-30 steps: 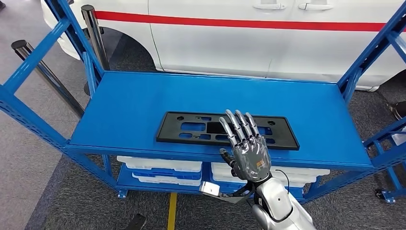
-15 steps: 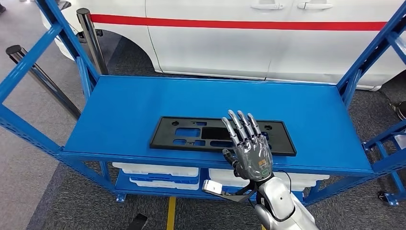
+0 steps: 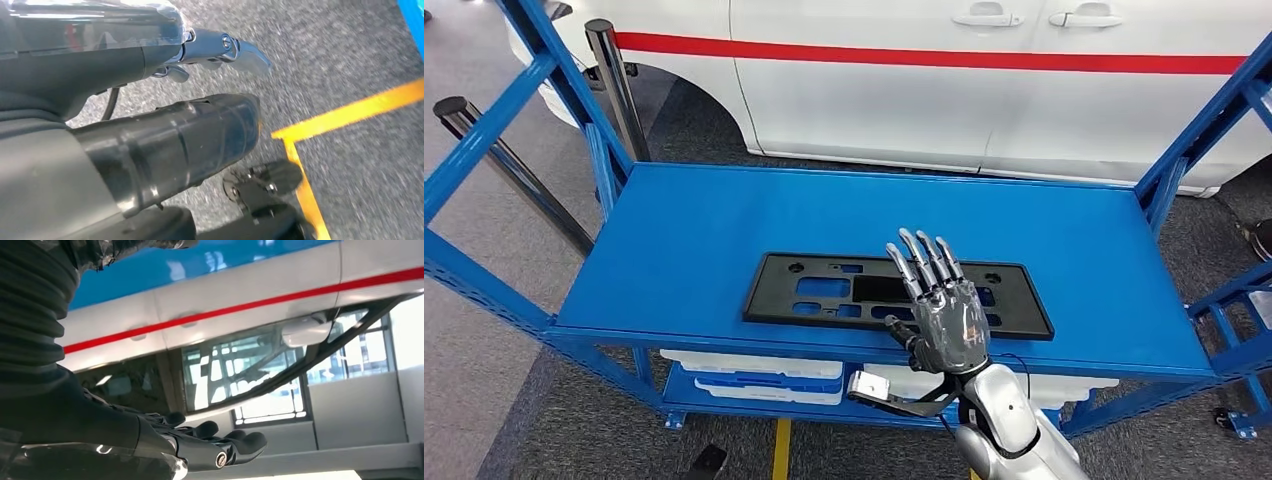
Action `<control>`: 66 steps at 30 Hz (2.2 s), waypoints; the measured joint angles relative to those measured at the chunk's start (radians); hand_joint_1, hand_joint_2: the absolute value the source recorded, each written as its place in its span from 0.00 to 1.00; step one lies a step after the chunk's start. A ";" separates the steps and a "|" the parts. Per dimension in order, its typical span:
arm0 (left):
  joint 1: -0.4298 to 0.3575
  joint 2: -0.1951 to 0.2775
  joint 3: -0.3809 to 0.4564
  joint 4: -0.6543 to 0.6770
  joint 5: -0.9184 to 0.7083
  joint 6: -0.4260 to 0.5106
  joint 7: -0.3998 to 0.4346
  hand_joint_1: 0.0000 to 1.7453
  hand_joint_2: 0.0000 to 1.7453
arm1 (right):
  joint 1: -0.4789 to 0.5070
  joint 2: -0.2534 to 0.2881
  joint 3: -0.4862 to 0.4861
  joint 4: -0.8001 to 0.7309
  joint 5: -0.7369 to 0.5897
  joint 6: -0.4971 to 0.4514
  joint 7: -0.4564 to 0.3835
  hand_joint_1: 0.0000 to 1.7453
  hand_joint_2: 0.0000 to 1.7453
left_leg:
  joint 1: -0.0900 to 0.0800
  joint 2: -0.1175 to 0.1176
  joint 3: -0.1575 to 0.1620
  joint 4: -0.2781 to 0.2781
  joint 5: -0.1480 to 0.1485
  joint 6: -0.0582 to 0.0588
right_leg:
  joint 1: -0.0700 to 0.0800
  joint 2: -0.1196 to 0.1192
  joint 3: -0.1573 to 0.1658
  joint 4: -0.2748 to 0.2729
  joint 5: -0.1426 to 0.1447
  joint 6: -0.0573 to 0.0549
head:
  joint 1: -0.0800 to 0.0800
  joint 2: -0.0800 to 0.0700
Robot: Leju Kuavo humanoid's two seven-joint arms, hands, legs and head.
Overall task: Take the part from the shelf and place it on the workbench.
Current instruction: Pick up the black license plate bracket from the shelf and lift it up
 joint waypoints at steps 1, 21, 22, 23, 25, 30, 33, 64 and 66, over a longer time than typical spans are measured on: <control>0.000 0.000 -0.003 0.000 -0.003 0.013 0.009 0.00 0.00 | 0.000 0.000 0.000 0.001 -0.017 0.015 -0.008 0.00 1.00 | -0.001 0.000 0.000 0.000 -0.001 0.002 | -0.001 0.000 0.001 -0.002 0.000 0.001 | 0.000 0.000; -0.003 -0.001 -0.079 0.000 -0.065 0.090 0.049 0.00 0.00 | -0.128 0.012 0.082 0.060 -0.195 0.219 -0.088 0.00 1.00 | -0.002 0.000 0.001 0.000 -0.001 0.009 | 0.000 0.000 0.005 -0.010 0.005 0.015 | 0.000 0.000; -0.003 -0.001 -0.080 0.000 -0.065 0.090 0.050 0.00 0.00 | -0.132 0.013 0.085 0.063 -0.200 0.226 -0.088 0.00 1.00 | -0.001 0.000 0.001 0.000 -0.001 0.009 | 0.001 0.000 0.005 -0.010 0.005 0.015 | 0.000 0.000; -0.003 -0.001 -0.081 0.000 -0.065 0.090 0.051 0.00 0.00 | -0.137 0.015 0.089 0.066 -0.207 0.235 -0.088 0.00 1.00 | -0.001 0.000 0.001 0.000 -0.001 0.009 | 0.001 0.000 0.004 -0.010 0.005 0.015 | 0.000 0.000; -0.003 -0.001 -0.082 0.000 -0.065 0.090 0.054 0.00 0.00 | -0.147 0.020 0.099 0.075 -0.221 0.256 -0.090 0.00 1.00 | -0.001 0.000 0.001 0.000 -0.001 0.009 | 0.001 0.000 0.004 -0.009 0.005 0.015 | 0.000 0.000; -0.005 -0.001 -0.083 0.000 -0.066 0.089 0.060 0.00 0.00 | -0.181 0.036 0.126 0.109 -0.261 0.318 -0.108 0.00 1.00 | -0.001 0.001 0.001 0.000 -0.001 0.009 | 0.001 0.000 0.003 -0.008 0.005 0.015 | 0.000 0.000; -0.007 -0.001 -0.086 0.000 -0.066 0.089 0.065 0.00 0.00 | -0.199 0.043 0.140 0.130 -0.288 0.346 -0.122 0.00 1.00 | -0.001 0.001 0.001 0.000 -0.001 0.009 | 0.001 0.000 0.003 -0.008 0.005 0.015 | 0.000 0.000; -0.008 -0.001 -0.102 0.000 -0.055 0.085 0.082 0.00 0.00 | -0.295 0.069 0.243 0.235 -0.441 0.529 -0.157 0.00 1.00 | -0.001 0.001 0.001 0.000 -0.001 0.009 | 0.001 0.000 0.003 -0.008 0.005 0.015 | 0.000 0.000; -0.008 -0.001 -0.103 0.000 -0.054 0.085 0.082 0.00 0.00 | -0.306 0.069 0.250 0.244 -0.441 0.533 -0.154 0.00 1.00 | -0.001 0.001 0.001 0.000 -0.001 0.009 | 0.001 0.000 0.003 -0.008 0.005 0.015 | 0.000 0.000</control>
